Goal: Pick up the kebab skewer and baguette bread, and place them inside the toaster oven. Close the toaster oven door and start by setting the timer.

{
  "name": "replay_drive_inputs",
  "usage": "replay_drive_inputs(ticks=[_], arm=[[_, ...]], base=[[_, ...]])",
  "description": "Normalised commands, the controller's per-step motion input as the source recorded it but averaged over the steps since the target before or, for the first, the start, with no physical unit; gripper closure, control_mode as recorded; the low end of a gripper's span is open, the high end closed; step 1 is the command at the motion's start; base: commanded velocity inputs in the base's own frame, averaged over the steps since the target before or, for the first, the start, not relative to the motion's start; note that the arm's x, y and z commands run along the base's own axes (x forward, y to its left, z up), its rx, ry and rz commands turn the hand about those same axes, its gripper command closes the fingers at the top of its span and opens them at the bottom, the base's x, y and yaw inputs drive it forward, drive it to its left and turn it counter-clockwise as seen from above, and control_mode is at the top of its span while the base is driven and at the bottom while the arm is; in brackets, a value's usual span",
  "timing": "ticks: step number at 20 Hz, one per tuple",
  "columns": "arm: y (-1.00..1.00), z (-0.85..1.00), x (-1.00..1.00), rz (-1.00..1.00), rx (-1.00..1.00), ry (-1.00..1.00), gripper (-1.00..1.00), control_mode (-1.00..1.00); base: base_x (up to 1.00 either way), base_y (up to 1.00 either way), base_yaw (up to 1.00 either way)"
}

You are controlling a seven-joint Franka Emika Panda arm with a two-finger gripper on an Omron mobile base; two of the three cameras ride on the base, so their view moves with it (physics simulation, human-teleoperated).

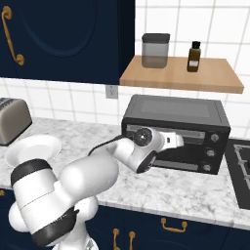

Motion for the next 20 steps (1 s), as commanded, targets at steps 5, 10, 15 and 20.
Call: replay_drive_inputs(ticks=[5, 10, 15, 20], arm=[[-0.04, 0.12, 0.16, -0.02, -0.11, 0.00, -1.00, -1.00], [-0.18, 0.39, -0.97, 0.00, 0.00, 0.00, -1.00, -1.00], [-0.22, 0.93, -0.54, 0.00, 0.02, 0.18, -1.00, -1.00], [-0.54, 0.92, -0.33, 0.00, 0.11, 0.39, -1.00, -1.00]], base=[[0.00, 0.00, 0.00], [0.00, 0.00, 0.00], [0.00, 0.00, 0.00], [0.00, 0.00, 0.00]])
